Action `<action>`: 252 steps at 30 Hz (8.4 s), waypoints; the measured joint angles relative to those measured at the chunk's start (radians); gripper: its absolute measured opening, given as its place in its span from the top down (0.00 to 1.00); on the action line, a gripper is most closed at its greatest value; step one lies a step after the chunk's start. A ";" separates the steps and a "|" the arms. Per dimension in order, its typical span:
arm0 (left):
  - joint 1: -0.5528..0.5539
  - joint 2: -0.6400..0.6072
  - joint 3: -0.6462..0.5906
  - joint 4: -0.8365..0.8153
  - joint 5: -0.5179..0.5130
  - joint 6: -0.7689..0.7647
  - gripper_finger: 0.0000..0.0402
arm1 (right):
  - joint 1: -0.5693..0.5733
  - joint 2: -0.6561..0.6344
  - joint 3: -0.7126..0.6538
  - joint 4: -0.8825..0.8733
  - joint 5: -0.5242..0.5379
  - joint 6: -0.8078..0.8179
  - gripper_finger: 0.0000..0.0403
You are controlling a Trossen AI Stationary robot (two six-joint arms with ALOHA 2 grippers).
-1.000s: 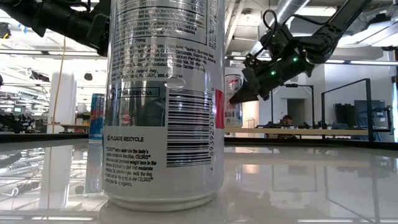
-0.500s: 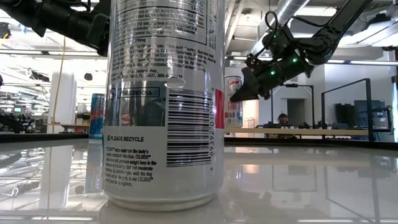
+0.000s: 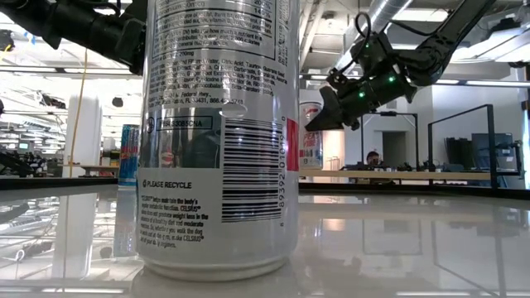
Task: Place canned beverage on shelf
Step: Put the top white and pink soda can on the shelf, then put the top white and yellow soda can on the shelf
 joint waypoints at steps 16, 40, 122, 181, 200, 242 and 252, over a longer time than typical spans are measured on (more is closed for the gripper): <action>0.000 0.000 0.000 0.002 0.000 0.003 0.26 | -0.012 0.000 0.000 -0.032 -0.010 0.027 0.96; 0.000 0.000 0.000 -0.005 0.000 0.003 0.26 | -0.056 -0.002 0.000 -0.259 0.141 0.141 0.96; 0.000 0.000 0.000 -0.053 -0.008 -0.024 0.26 | 0.152 -0.165 0.128 -0.632 0.038 0.191 0.93; 0.551 0.917 0.712 -0.136 0.363 0.045 0.06 | 0.658 -0.342 0.127 -0.640 0.230 -0.053 0.93; 0.527 0.917 0.711 -0.163 0.329 0.055 0.42 | 0.641 -0.342 0.127 -0.640 0.231 -0.045 0.93; 0.135 0.261 0.710 -0.617 0.917 0.282 0.42 | 0.514 0.050 0.336 -0.072 -0.389 -0.037 0.70; 0.147 0.265 0.581 -0.710 0.088 -0.137 0.42 | 0.517 0.043 0.345 -0.306 -0.185 -0.071 0.70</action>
